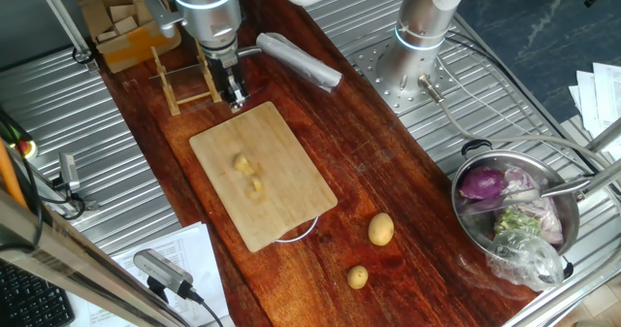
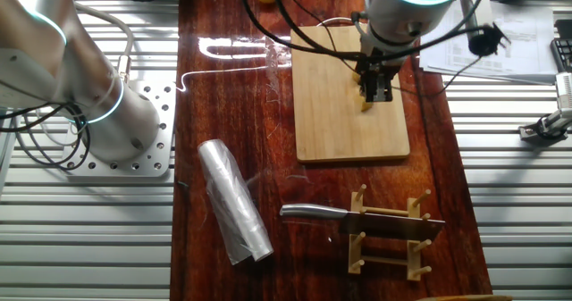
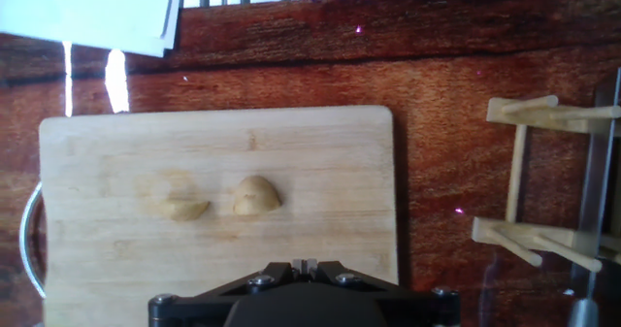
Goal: Chop the potatoes
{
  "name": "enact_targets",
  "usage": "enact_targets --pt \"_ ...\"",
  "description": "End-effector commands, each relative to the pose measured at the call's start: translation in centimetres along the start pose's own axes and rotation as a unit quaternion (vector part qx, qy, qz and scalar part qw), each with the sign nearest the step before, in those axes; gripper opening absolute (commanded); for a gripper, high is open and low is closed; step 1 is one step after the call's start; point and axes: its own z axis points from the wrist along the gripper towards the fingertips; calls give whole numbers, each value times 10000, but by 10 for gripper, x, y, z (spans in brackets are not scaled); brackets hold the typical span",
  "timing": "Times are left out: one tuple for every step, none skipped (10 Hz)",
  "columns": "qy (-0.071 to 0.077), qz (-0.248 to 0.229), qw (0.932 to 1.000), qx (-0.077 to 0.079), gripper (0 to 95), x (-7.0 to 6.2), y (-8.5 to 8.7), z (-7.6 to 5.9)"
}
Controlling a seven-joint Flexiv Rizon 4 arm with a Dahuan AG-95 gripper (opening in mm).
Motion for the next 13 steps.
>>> enact_targets --pt "55 -46 10000 -20 0 0 -1 0" --pt "46 -136 9999 -22 0 0 -7 1" --pt "47 -270 9996 -16 0 2 -18 3" --pt "47 -375 9993 -15 0 3 -29 5" --pt "51 -550 9985 -9 0 4 -49 5" --pt "78 -681 9976 -21 0 3 -64 4" --pt "143 -577 9982 -23 0 3 -64 4" --pt "131 -520 9986 -16 0 3 -64 4" --pt "86 -319 9995 32 0 3 -64 4" --pt "85 -255 9996 47 0 3 -64 4" --pt "70 -4 9999 73 0 3 -64 4" --pt "137 -1 9997 201 0 3 -64 4" --pt "154 -96 9997 186 0 2 -66 4"
